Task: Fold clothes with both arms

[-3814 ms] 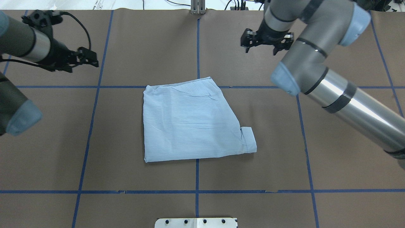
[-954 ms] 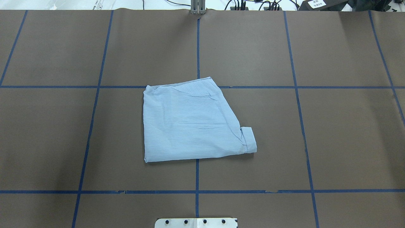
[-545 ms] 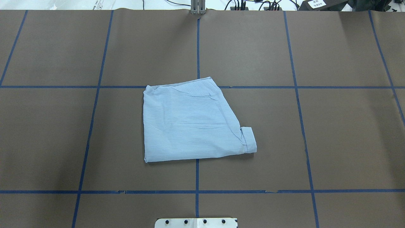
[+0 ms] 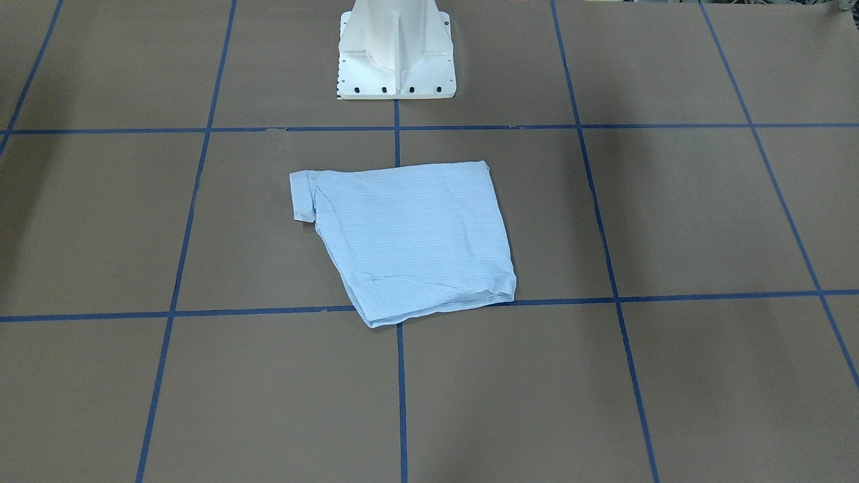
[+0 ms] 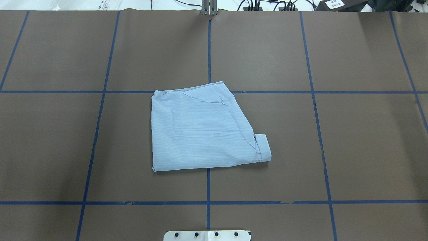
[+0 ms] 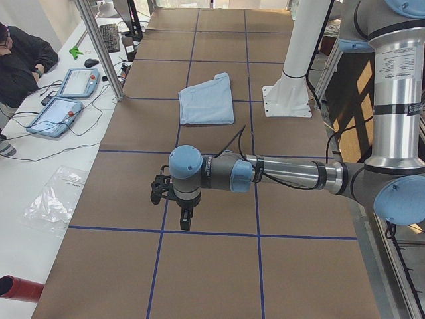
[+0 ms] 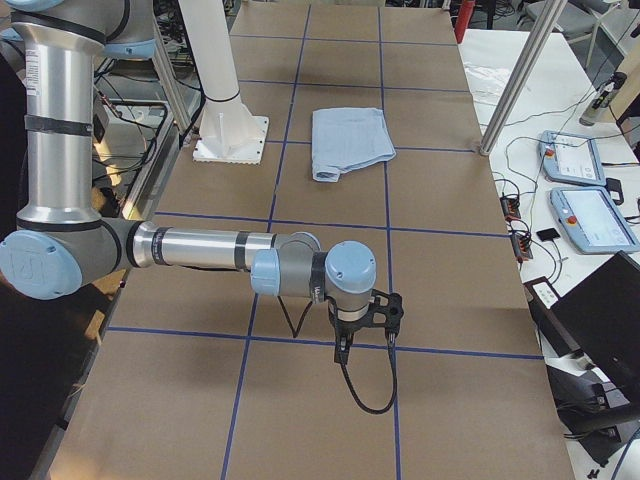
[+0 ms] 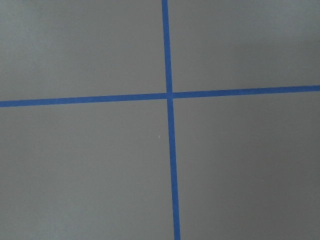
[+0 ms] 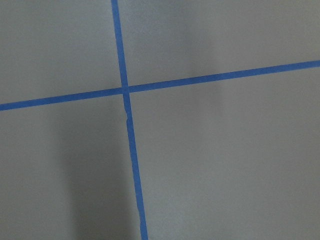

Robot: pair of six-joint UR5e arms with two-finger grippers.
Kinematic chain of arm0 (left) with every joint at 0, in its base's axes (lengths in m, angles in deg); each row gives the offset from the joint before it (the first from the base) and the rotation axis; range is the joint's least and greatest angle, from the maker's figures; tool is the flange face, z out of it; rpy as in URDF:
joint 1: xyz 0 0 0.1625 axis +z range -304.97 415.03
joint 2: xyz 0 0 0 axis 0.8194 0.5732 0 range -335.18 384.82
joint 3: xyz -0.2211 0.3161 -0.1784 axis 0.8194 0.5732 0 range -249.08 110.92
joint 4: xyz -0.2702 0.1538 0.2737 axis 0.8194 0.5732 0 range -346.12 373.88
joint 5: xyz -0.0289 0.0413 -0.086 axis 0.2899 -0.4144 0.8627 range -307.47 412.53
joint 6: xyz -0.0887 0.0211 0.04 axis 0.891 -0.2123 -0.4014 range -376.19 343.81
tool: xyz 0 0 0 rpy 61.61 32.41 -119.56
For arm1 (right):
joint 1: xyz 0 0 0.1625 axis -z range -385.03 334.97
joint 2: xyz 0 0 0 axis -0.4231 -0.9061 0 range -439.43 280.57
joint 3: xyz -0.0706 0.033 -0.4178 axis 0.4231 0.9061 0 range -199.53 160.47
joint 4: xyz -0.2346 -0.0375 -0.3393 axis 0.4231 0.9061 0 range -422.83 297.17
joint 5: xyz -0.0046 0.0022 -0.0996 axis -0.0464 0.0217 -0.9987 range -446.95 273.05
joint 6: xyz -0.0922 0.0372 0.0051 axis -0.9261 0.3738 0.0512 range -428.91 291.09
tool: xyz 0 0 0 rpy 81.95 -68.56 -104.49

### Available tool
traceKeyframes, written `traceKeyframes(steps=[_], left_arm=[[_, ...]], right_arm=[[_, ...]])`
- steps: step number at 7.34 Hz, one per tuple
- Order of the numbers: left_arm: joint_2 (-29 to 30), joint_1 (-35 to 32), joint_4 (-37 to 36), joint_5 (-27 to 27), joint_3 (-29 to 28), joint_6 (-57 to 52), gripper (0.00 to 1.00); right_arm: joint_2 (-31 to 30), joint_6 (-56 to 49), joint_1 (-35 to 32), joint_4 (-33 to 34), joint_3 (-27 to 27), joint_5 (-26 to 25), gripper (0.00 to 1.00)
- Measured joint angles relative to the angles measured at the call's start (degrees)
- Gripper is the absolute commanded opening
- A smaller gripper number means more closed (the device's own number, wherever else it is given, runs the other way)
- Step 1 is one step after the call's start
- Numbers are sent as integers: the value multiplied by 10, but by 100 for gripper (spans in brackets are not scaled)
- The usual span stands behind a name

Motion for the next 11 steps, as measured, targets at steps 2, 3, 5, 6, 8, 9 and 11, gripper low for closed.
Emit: traceKeyframes(steps=[2,3,5,6,8,9,11], left_arm=[[0,0,1,4,1,-2,100],[-1,0,0,5,2,-3,100],[-1,0,0,6,2,-3,100],[0,0,0,6,3,-3,100],[-1,0,0,7,3,-3,100],[-1,0,0,7,3,-3,100],[0,0,0,7,0,-3,100]], right_arm=[[0,0,5,4,1,0,100],[0,0,5,4,1,0,100],[-1,0,6,5,1,2,100],[-1,1,6,5,2,4,100],[-1,4,6,5,2,7,100],[-1,5,7,5,3,9,100],[-1,5,7,5,5,10,100]])
